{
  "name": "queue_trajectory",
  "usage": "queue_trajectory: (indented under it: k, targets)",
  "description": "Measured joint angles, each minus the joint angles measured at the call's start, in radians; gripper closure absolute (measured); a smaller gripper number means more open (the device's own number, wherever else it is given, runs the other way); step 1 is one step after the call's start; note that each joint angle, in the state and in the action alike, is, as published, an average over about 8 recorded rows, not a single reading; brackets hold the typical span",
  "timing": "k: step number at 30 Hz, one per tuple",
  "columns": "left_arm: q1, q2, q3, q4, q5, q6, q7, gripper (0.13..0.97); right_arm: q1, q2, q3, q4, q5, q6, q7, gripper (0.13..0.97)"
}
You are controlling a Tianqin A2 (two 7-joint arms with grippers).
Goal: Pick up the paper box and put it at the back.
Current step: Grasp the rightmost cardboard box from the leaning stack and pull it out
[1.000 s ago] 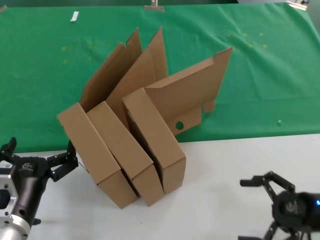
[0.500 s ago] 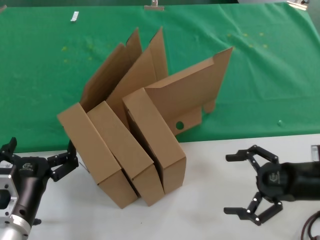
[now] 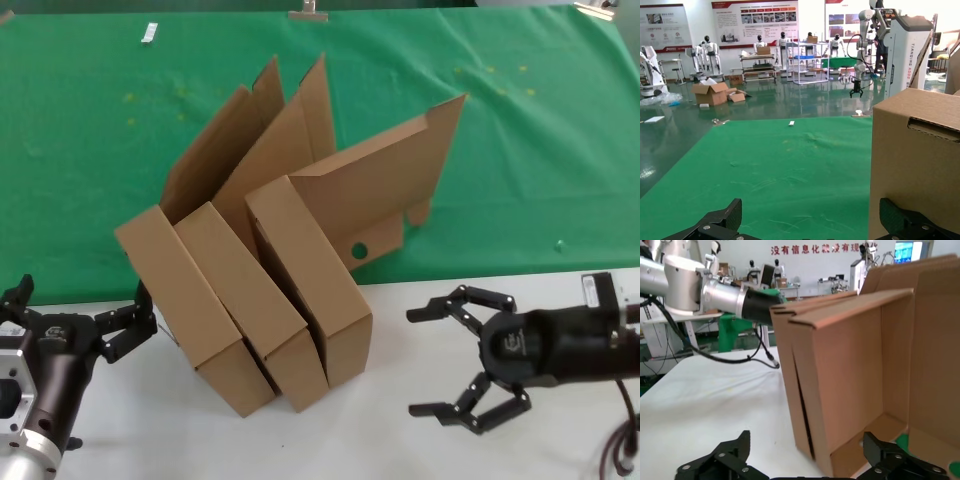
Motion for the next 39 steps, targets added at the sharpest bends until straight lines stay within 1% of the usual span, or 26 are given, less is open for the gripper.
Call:
queue_trajectory:
  k: [6, 7, 10, 14, 15, 16, 24, 25, 33, 39]
  targets:
    - [0.000, 0.000, 0.000, 0.000, 0.000, 0.000, 0.000, 0.132, 0.025, -0.007, -0.114, 0.022, 0.126, 0.000, 0.022, 0.322]
    - [0.000, 0.000, 0.000, 0.000, 0.000, 0.000, 0.000, 0.132, 0.028, -0.008, -0.132, 0.025, 0.144, 0.000, 0.024, 0.322]
    - [0.000, 0.000, 0.000, 0.000, 0.000, 0.000, 0.000, 0.132, 0.035, -0.011, -0.179, 0.033, 0.189, 0.000, 0.028, 0.394]
    - [0.000, 0.000, 0.000, 0.000, 0.000, 0.000, 0.000, 0.132, 0.038, -0.018, -0.216, 0.039, 0.216, 0.000, 0.029, 0.490]
    - [0.000, 0.000, 0.000, 0.000, 0.000, 0.000, 0.000, 0.132, 0.037, -0.020, -0.222, 0.040, 0.218, 0.000, 0.028, 0.514]
    - [0.000, 0.000, 0.000, 0.000, 0.000, 0.000, 0.000, 0.132, 0.037, -0.022, -0.226, 0.040, 0.220, 0.000, 0.028, 0.514]
    - [0.000, 0.000, 0.000, 0.000, 0.000, 0.000, 0.000, 0.132, 0.034, -0.037, -0.238, 0.043, 0.228, 0.000, 0.031, 0.718]
    - [0.000, 0.000, 0.000, 0.000, 0.000, 0.000, 0.000, 0.132, 0.034, -0.038, -0.238, 0.043, 0.229, 0.000, 0.032, 0.718]
    - [0.000, 0.000, 0.000, 0.000, 0.000, 0.000, 0.000, 0.132, 0.035, -0.050, -0.239, 0.041, 0.237, 0.000, 0.038, 0.857]
    - [0.000, 0.000, 0.000, 0.000, 0.000, 0.000, 0.000, 0.132, 0.033, -0.054, -0.239, 0.040, 0.244, 0.000, 0.042, 0.902]
